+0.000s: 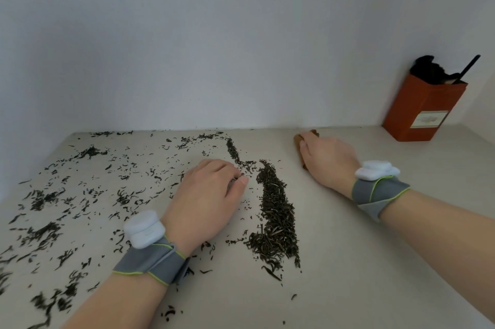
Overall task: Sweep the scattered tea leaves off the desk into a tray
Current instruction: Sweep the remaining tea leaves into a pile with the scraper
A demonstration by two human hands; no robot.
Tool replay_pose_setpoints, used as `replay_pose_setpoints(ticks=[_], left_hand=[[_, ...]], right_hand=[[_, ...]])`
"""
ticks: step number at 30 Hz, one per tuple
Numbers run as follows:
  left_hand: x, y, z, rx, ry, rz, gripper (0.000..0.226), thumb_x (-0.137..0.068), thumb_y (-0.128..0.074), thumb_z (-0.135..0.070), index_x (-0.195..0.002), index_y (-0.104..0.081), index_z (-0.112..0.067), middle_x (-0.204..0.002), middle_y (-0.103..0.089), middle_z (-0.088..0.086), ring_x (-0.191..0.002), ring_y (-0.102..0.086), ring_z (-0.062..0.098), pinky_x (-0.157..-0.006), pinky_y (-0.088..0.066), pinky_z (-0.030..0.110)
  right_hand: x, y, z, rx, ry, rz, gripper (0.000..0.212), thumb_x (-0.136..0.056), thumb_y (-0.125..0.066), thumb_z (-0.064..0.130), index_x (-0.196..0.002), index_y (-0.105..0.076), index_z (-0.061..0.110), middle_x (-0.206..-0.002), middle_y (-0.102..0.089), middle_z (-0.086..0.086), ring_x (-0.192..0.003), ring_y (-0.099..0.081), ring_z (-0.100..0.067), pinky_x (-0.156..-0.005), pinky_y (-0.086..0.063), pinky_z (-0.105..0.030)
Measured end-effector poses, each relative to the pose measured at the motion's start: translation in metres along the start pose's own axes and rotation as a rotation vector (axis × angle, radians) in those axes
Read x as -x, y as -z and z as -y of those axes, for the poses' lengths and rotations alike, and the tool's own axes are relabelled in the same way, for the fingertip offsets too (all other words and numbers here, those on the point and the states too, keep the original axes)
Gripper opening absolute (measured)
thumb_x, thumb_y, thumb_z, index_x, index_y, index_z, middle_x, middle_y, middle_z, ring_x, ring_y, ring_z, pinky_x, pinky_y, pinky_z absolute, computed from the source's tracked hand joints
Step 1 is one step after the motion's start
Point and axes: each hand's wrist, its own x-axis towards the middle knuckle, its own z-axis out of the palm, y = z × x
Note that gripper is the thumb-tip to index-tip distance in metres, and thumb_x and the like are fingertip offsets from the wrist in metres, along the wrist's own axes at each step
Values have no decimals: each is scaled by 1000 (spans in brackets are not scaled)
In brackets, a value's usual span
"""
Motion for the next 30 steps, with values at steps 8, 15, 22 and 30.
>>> replay_pose_setpoints(ticks=[8, 15, 22, 30], left_hand=[[-3, 3, 10, 9, 46, -20, 45, -104, -36, -52, -126, -67, -28, -129, -63, -16, -126, -47, 9, -110, -40, 37], [-4, 2, 10, 12, 46, -27, 46, -103, -37, -52, -123, -69, -26, -127, -65, -14, -123, -49, 10, -108, -43, 40], [-2, 4, 8, 6, 33, -15, 44, -105, -38, -50, -126, -68, -25, -129, -64, -13, -127, -47, 11, -110, -39, 37], [-1, 4, 7, 11, 21, -28, 43, -105, -40, -48, -124, -70, -23, -127, -66, -11, -123, -49, 12, -107, -39, 31]], right_hand=[[-8, -7, 69, 4, 183, -20, 18, -103, -36, 24, -108, -52, 17, -83, -63, -8, -67, -57, -33, -58, -40, -35], [-15, -8, 106, -18, 246, -1, 22, -104, -40, 24, -115, -56, 15, -85, -61, -7, -66, -50, -30, -56, -37, -34], [-15, 10, 72, -445, 65, 113, 35, -104, -31, 40, -116, -62, 29, -99, -73, -1, -94, -65, -29, -84, -52, -39], [27, 13, 1, -118, 11, 43, 40, -106, -23, 45, -127, -55, 32, -102, -72, -5, -91, -65, -35, -76, -52, -40]])
